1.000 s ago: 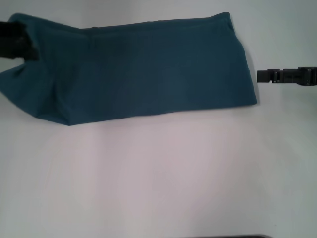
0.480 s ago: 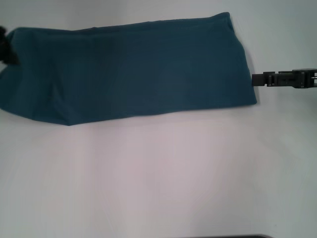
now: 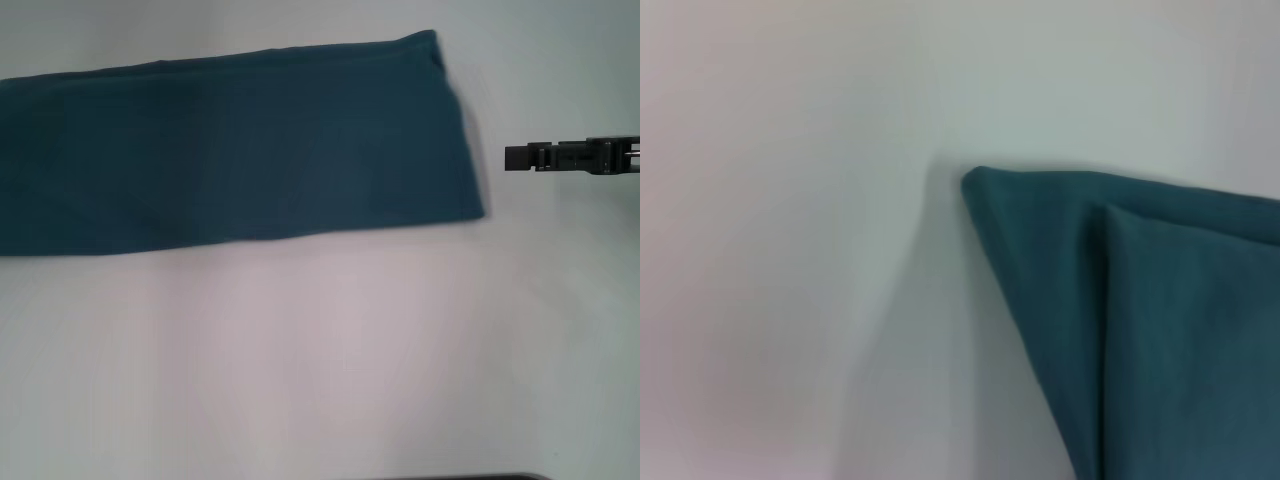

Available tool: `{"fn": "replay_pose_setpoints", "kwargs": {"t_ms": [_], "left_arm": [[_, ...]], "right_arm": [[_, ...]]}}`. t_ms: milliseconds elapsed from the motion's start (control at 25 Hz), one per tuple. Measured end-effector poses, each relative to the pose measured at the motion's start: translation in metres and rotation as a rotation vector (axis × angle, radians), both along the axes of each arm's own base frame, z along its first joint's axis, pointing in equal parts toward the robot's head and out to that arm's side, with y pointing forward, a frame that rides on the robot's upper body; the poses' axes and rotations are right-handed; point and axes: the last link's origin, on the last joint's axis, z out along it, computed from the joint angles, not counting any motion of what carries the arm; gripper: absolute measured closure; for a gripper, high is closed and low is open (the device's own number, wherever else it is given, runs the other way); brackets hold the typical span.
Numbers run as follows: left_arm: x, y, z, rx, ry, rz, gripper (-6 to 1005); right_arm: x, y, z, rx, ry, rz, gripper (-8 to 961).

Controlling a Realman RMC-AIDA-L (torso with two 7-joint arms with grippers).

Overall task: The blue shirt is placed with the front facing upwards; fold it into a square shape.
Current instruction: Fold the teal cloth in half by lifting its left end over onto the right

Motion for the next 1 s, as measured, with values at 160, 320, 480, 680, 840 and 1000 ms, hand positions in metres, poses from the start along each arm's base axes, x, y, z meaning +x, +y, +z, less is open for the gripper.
{"fn": "replay_pose_setpoints", "kwargs": {"t_ms": [160, 320, 480, 680, 840, 1000], "left_arm": [[-0.001, 0.001, 0.004, 0.014, 0.013, 0.004, 977], [0.017, 0.003, -0.004, -0.009, -0.071, -0.040, 977], [0.050, 0.004, -0.011, -0.062, -0.226, -0.112, 978], [0.088, 0.007, -0.022, -0.119, -0.322, -0.188, 976], [0.134, 0.016, -0.047, -0.187, -0.388, -0.272, 976], [0.166, 0.020, -0.070, -0.236, -0.429, -0.335, 976]], "right_arm": [[0.000, 0.000, -0.001, -0.003, 0.006, -0.003, 87], [-0.001, 0.000, -0.001, -0.005, 0.009, -0.004, 87], [0.000, -0.001, -0.001, -0.013, -0.001, -0.004, 88], [0.006, -0.003, -0.001, -0.036, -0.042, -0.013, 89], [0.008, -0.003, -0.001, -0.043, -0.056, -0.013, 89], [0.007, -0.002, -0.002, -0.045, -0.063, -0.006, 90]]}}
